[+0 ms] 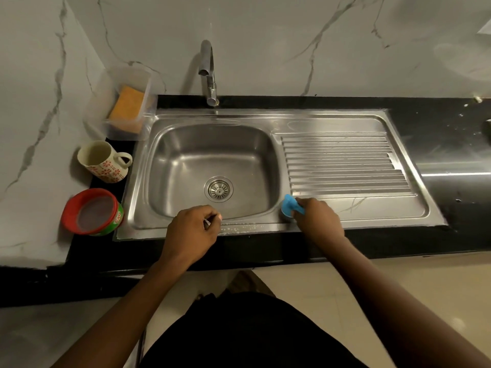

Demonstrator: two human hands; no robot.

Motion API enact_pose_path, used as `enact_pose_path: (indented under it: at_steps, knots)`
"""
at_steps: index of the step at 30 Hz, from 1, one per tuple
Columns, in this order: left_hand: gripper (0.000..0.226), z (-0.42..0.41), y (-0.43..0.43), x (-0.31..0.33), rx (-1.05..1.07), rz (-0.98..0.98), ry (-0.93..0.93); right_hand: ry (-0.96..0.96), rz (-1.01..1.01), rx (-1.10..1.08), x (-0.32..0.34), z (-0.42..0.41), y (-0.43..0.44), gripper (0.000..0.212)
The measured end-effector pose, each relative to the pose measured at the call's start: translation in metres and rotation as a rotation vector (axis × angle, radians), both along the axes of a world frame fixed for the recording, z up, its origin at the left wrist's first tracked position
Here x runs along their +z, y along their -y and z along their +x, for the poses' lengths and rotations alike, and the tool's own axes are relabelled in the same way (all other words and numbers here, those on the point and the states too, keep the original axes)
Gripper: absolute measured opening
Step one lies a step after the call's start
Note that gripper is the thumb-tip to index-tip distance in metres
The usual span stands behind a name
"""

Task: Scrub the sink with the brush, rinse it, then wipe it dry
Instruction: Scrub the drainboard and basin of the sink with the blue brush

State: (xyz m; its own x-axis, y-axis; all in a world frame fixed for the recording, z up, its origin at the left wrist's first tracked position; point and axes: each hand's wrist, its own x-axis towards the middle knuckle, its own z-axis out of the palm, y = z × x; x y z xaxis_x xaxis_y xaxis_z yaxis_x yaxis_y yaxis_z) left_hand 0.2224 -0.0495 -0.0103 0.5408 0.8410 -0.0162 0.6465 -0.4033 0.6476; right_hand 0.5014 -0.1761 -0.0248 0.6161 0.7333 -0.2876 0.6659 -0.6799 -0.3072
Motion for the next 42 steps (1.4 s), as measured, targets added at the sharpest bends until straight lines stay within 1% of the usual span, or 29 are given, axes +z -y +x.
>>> enact_pose_path:
  at_steps: [2,4,6,8,10,13,15,17,19,21,23,26,28,29,31,33,34,36,38,40,42]
  knots:
    - [0.011,0.006,0.003,0.001,-0.017,-0.004,0.003,-0.067,0.033,0.051,-0.002,-0.027,-0.016,0.035]
    - [0.012,0.013,0.006,0.003,-0.043,0.007,-0.009,-0.139,0.048,0.125,-0.003,-0.060,-0.029,0.040]
    - [0.013,0.018,0.006,0.006,-0.063,0.026,-0.031,-0.127,0.058,0.169,-0.005,-0.073,-0.032,0.047]
    - [0.014,0.019,0.004,0.006,-0.075,0.031,-0.030,-0.132,0.058,0.140,-0.001,-0.058,-0.024,0.048]
    - [0.013,0.018,0.002,0.007,-0.076,0.025,-0.024,-0.128,0.026,0.077,0.000,-0.024,-0.010,0.042]
    - [0.012,0.015,0.001,0.008,-0.057,0.020,-0.021,-0.035,0.006,-0.045,0.000,0.023,0.013,0.040]
    - [0.011,0.015,0.002,0.007,-0.049,0.018,-0.023,-0.004,0.020,-0.108,0.000,0.028,0.012,0.042]
    - [0.012,0.016,0.003,0.006,-0.049,0.012,-0.022,-0.016,0.042,-0.098,-0.001,0.013,0.001,0.040]
    - [0.012,0.020,0.005,0.006,-0.071,0.008,-0.017,-0.092,0.079,-0.027,-0.003,-0.014,-0.010,0.038]
    - [0.012,0.024,0.006,0.009,-0.088,0.006,-0.014,-0.169,0.106,0.056,-0.010,-0.033,-0.012,0.046]
    - [0.012,0.026,0.006,0.011,-0.088,0.010,-0.002,-0.193,0.091,0.058,-0.013,-0.027,-0.002,0.050]
    - [0.012,0.025,0.006,0.012,-0.084,0.022,0.005,-0.142,0.047,-0.028,-0.006,0.015,0.017,0.040]
    - [0.013,0.023,0.007,0.013,-0.082,0.026,0.004,-0.042,0.038,-0.111,-0.003,0.040,0.025,0.042]
    - [0.013,0.022,0.008,0.012,-0.083,0.025,0.002,-0.002,0.048,-0.147,-0.003,0.046,0.026,0.043]
    - [0.012,0.022,0.011,0.011,-0.085,0.019,-0.003,0.006,0.083,-0.202,-0.006,0.040,0.017,0.040]
    - [0.012,0.023,0.014,0.011,-0.098,0.016,-0.004,-0.049,0.128,-0.188,-0.007,0.019,0.004,0.034]
    - [0.012,0.025,0.016,0.011,-0.104,0.020,-0.003,-0.091,0.137,-0.140,-0.007,0.005,-0.001,0.034]
    - [0.012,0.027,0.017,0.011,-0.115,0.028,-0.009,-0.154,0.122,0.000,-0.008,-0.018,0.000,0.044]
    - [0.012,0.028,0.017,0.012,-0.119,0.027,-0.007,-0.163,0.076,0.079,-0.006,-0.015,0.010,0.049]
    - [0.012,0.028,0.017,0.012,-0.110,0.027,0.003,-0.130,0.012,0.036,0.001,0.016,0.021,0.043]
    - [0.012,0.026,0.017,0.014,-0.093,0.026,0.012,-0.045,-0.029,-0.069,0.006,0.055,0.029,0.041]
